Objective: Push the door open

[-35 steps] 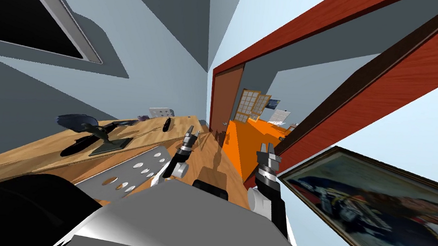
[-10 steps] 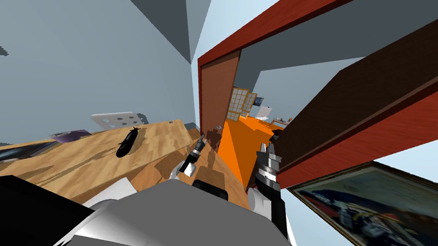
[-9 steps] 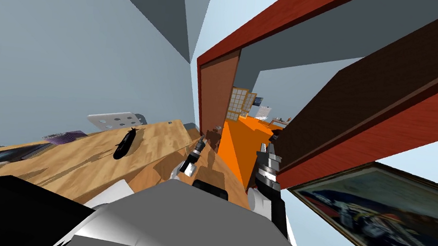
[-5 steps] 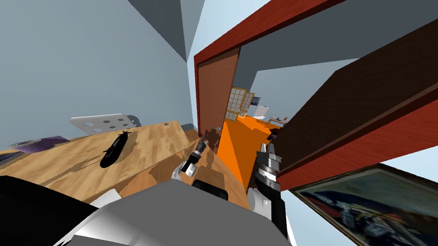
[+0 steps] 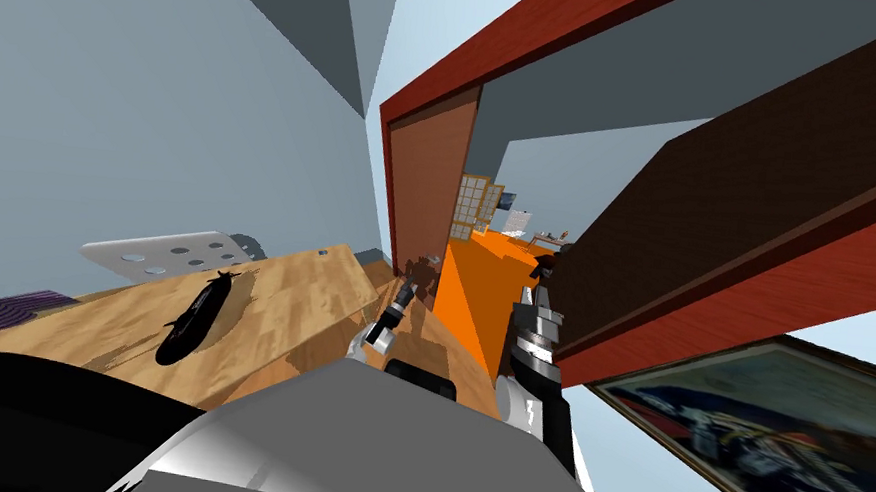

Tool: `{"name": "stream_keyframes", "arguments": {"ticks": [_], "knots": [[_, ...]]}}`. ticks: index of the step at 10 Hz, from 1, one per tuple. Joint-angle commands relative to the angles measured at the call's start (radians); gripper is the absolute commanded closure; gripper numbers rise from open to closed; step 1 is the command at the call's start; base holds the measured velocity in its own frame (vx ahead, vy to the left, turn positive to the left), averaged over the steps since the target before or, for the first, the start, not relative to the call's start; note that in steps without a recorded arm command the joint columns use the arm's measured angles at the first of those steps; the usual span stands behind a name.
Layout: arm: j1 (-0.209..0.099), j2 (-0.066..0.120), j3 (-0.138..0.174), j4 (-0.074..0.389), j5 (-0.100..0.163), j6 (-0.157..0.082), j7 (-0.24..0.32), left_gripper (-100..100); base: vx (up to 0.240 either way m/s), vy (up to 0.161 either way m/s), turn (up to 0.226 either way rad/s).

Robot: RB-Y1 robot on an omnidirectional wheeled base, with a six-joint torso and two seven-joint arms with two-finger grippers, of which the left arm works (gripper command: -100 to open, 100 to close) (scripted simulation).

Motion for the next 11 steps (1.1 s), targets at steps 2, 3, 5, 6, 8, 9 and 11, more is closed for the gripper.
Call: {"name": "stream_keyframes", "arguments": {"ticks": [2, 3, 5, 6, 8, 9, 11], "knots": [[-0.026, 0.003, -0.01, 0.06, 0.003, -0.012, 0.001, -100, 0.083, 0.071, -0.084], [-0.036, 0.003, -0.014, 0.083, 0.004, -0.017, 0.001, -100, 0.08, 0.061, -0.079], [-0.055, 0.003, -0.021, 0.127, 0.006, -0.026, 0.001, -100, 0.073, 0.076, -0.068], [-0.065, 0.003, -0.025, 0.149, 0.007, -0.031, 0.001, -100, 0.073, 0.067, -0.09], [-0.084, 0.003, -0.032, 0.192, 0.009, -0.039, 0.0, -100, 0.079, 0.064, -0.082], [-0.093, 0.003, -0.035, 0.214, 0.01, -0.044, 0.0, -100, 0.073, 0.081, -0.074], [-0.111, 0.003, -0.042, 0.256, 0.011, -0.052, 0.0, -100, 0.072, 0.077, -0.071]]}}
